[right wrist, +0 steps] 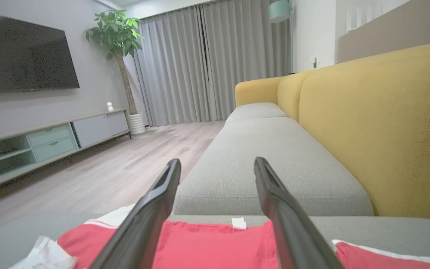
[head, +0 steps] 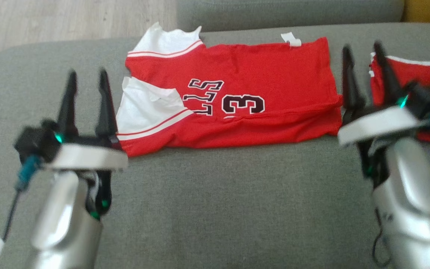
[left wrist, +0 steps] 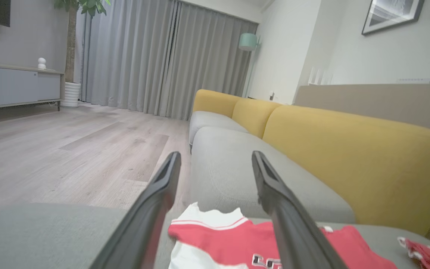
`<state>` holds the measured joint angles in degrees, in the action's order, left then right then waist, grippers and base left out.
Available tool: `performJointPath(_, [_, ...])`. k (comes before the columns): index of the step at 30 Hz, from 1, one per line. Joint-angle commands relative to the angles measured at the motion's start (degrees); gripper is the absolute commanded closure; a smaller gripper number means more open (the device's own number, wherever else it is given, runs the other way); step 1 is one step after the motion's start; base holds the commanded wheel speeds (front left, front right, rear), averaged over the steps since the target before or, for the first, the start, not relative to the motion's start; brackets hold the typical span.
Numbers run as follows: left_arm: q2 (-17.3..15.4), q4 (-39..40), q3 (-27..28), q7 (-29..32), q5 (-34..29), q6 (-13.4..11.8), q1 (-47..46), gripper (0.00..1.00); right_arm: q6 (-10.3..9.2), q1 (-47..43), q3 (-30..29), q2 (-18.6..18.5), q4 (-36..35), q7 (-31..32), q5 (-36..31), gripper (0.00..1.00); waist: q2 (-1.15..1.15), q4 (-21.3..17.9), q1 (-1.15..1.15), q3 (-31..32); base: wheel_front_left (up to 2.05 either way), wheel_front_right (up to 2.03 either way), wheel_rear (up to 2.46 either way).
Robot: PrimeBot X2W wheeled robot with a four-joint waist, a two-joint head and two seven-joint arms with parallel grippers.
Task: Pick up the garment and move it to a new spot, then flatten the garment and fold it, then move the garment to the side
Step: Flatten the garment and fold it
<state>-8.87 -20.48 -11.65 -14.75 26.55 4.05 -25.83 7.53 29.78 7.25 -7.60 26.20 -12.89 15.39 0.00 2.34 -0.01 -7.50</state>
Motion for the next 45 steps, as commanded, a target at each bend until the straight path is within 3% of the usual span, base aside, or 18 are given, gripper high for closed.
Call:
performJointPath(1, [-1.3, 2.3, 1.8, -0.2, -1.7, -0.3, -0.7, 0.00, -0.04, -1.1, 0.8, 1.5, -2.8, -0.9, -2.4, 0.00, 0.00, 0.2, 0.01, 0.9, 0.00, 0.00, 0.00])
performJointPath(5, [0.7, 3.3, 2.2, -0.2, -5.2, -1.1, 5.3, 0.00, -0.04, -7.9, -1.7, 3.8, -4.6, -1.7, -5.8, 0.00, 0.00, 0.2, 0.01, 2.2, 0.00, 0.00, 0.00])
performJointPath(17, [4.3, -0.3, 4.1, -0.2, -9.6, -2.1, 12.2, 0.00, -0.04, -18.0, -2.7, 4.7, -9.7, -2.1, -2.7, 0.00, 0.00, -0.7, 0.01, 2.0, 0.00, 0.00, 0.00])
performJointPath(21, [3.5, -6.3, 5.1, 0.0, -11.1, -4.8, 9.5, 0.00, -0.04, -16.9, -1.6, 4.7, -10.6, -2.1, -2.6, 0.00, 0.00, -1.8, 0.01, 0.3, 0.00, 0.00, 0.00])
performJointPath(27, [1.0, -16.1, 5.9, 4.5, -11.8, -7.1, 3.1, 0.00, -0.04, -15.7, 0.4, 4.7, -12.3, -2.1, -1.1, 0.00, 0.00, -4.0, 0.01, -3.3, 0.00, 0.00, 0.00])
performJointPath(31, [-1.1, -22.7, 6.2, 7.7, -12.9, -9.9, -0.2, 0.00, -0.04, -15.2, 1.4, 4.7, -12.5, -2.1, 0.2, 0.00, 0.00, -5.4, 0.01, -4.9, 0.00, 0.00, 0.00])
performJointPath(37, [-1.8, -28.4, 4.7, 10.0, -12.7, -6.9, -3.3, 0.00, -0.04, -15.1, 2.3, 4.7, -12.6, -2.1, 1.8, 0.00, 0.00, -6.3, 0.01, -6.2, 0.00, 0.00, 0.00])
performJointPath(45, [-0.2, -32.2, 2.6, 11.6, -11.7, -3.0, -4.1, 0.00, -0.04, -14.7, 2.7, 4.7, -11.9, -2.1, 2.9, 0.00, 0.00, -6.2, 0.01, -6.0, 0.00, 0.00, 0.00])
